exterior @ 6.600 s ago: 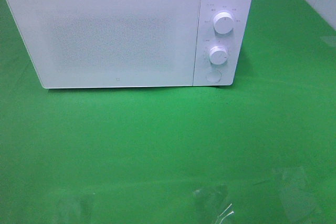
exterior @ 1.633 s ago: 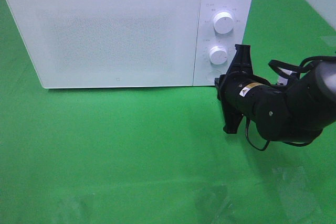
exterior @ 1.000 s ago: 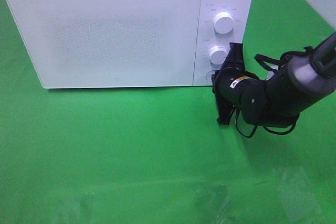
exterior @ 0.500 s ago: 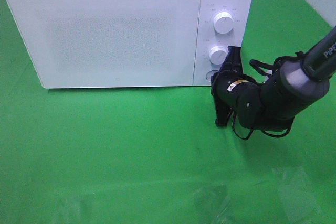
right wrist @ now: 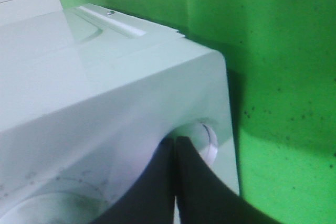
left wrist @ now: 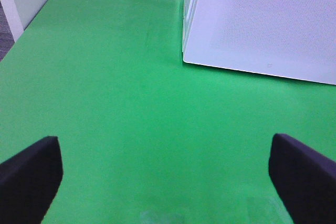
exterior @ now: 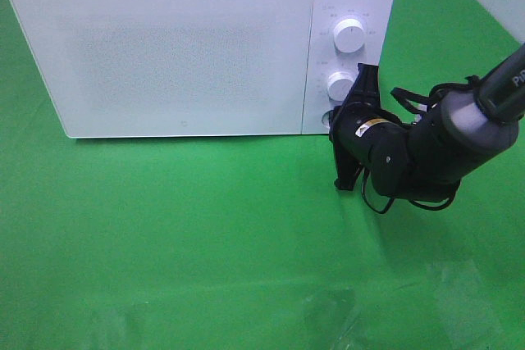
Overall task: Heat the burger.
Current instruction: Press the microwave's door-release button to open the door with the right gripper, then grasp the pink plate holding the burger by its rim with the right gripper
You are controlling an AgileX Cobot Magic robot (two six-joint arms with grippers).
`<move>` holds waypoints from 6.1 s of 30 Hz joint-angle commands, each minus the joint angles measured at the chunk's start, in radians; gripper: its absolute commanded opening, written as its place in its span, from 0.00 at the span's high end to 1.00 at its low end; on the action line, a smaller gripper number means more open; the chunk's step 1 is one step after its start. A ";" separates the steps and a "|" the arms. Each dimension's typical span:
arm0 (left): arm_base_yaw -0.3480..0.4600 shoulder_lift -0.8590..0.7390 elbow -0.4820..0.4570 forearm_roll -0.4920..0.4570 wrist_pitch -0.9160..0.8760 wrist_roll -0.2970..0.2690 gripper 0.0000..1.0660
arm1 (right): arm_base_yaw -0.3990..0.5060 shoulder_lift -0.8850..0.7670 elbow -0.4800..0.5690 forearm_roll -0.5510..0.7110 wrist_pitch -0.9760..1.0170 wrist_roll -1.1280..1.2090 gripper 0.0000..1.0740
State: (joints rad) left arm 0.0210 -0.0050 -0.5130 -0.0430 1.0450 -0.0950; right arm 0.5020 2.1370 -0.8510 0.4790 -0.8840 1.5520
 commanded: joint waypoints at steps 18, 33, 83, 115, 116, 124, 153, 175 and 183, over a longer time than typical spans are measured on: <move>0.002 -0.019 0.004 -0.002 -0.004 -0.001 0.05 | -0.016 0.028 -0.055 0.048 -0.259 -0.025 1.00; 0.002 -0.019 0.004 -0.002 -0.004 -0.001 0.05 | -0.016 0.075 -0.159 0.068 -0.378 -0.084 1.00; 0.002 -0.019 0.004 -0.002 -0.004 -0.001 0.05 | -0.013 -0.469 0.030 -0.269 0.959 -0.978 1.00; 0.002 -0.019 0.004 -0.002 -0.004 -0.001 0.05 | -0.013 -0.472 -0.258 -0.406 1.512 -2.969 0.86; 0.002 -0.019 0.004 -0.002 -0.004 -0.001 0.05 | -0.013 -0.472 -0.258 -0.406 1.512 -2.969 0.86; 0.002 -0.019 0.004 -0.002 -0.004 -0.001 0.05 | -0.008 -0.472 -0.258 -0.490 1.366 -3.056 0.53; 0.002 -0.019 0.004 -0.002 -0.004 -0.001 0.05 | 0.150 -0.250 -0.505 -0.763 1.272 -2.770 0.20; 0.002 -0.019 0.004 -0.002 -0.004 -0.001 0.05 | 0.148 0.078 -0.819 -0.713 1.232 -2.764 0.22; 0.002 -0.019 0.004 -0.002 -0.004 -0.001 0.05 | 0.147 0.190 -0.954 -0.709 1.249 -2.754 0.24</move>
State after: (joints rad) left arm 0.0210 -0.0050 -0.5130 -0.0430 1.0450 -0.0950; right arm 0.6520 2.2950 -1.7640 -0.2370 0.3480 -1.2180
